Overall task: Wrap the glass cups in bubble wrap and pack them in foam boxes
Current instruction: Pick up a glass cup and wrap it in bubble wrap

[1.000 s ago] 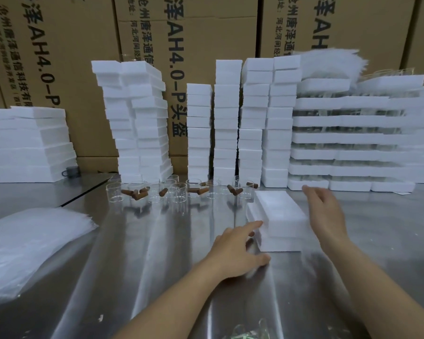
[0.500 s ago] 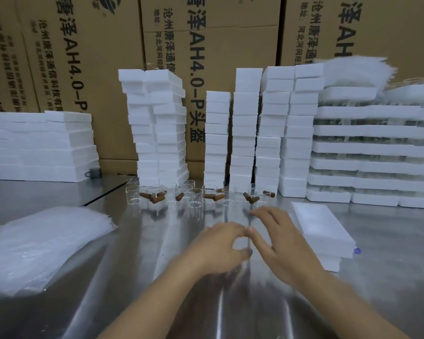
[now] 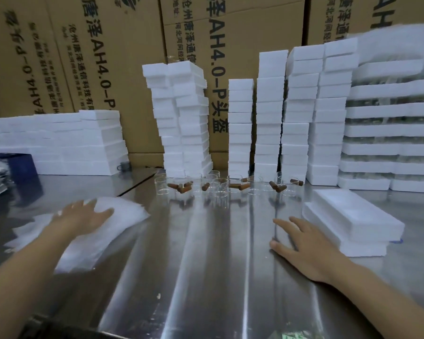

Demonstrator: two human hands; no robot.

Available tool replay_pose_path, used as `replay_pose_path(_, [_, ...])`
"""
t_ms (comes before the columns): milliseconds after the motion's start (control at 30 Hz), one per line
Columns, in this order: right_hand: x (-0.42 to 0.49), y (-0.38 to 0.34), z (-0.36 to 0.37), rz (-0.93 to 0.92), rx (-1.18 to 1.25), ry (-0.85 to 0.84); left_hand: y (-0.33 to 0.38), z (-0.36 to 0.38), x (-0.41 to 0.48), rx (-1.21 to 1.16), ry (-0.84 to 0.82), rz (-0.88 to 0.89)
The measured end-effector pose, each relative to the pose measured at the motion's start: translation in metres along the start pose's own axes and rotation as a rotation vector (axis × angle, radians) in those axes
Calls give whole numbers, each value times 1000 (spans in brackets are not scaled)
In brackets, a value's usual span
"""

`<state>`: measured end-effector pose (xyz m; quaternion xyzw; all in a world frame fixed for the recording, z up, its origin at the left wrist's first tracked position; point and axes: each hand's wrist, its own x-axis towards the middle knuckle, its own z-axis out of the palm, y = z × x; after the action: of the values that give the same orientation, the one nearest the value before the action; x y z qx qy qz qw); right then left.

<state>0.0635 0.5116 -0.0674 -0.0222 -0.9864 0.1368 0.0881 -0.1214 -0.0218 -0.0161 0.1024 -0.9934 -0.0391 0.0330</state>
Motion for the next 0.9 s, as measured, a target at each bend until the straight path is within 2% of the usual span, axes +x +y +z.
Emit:
replay_pose_path(67, [1, 3, 1, 54, -18, -12, -10, 22, 4, 23, -92, 22])
replay_pose_path(200, [5, 7, 2, 160, -60, 12, -13, 22, 1, -88, -15, -19])
replay_pose_path(333, [7, 9, 5, 246, -66, 36, -3, -12, -2, -250, 68, -3])
replay_pose_path(400, [7, 10, 3, 289, -56, 38, 14, -36, -12, -331, 144, 54])
replay_pose_path(533, [6, 17, -4, 368, -36, 36, 83, -77, -55, -369, 222, 291])
replay_pose_path(667, [5, 31, -10, 378, -19, 37, 177, -79, -105, -474, 101, 637])
replay_pose_path(767, [3, 41, -16, 386, -4, 56, 245, -52, -131, -439, -30, 858])
replay_pose_path(833, [2, 45, -21, 401, 26, 69, 282, -26, -145, -401, -180, 947])
replay_pose_path(900, [2, 48, -23, 410, 40, 77, 307, 1, -154, -388, -297, 950])
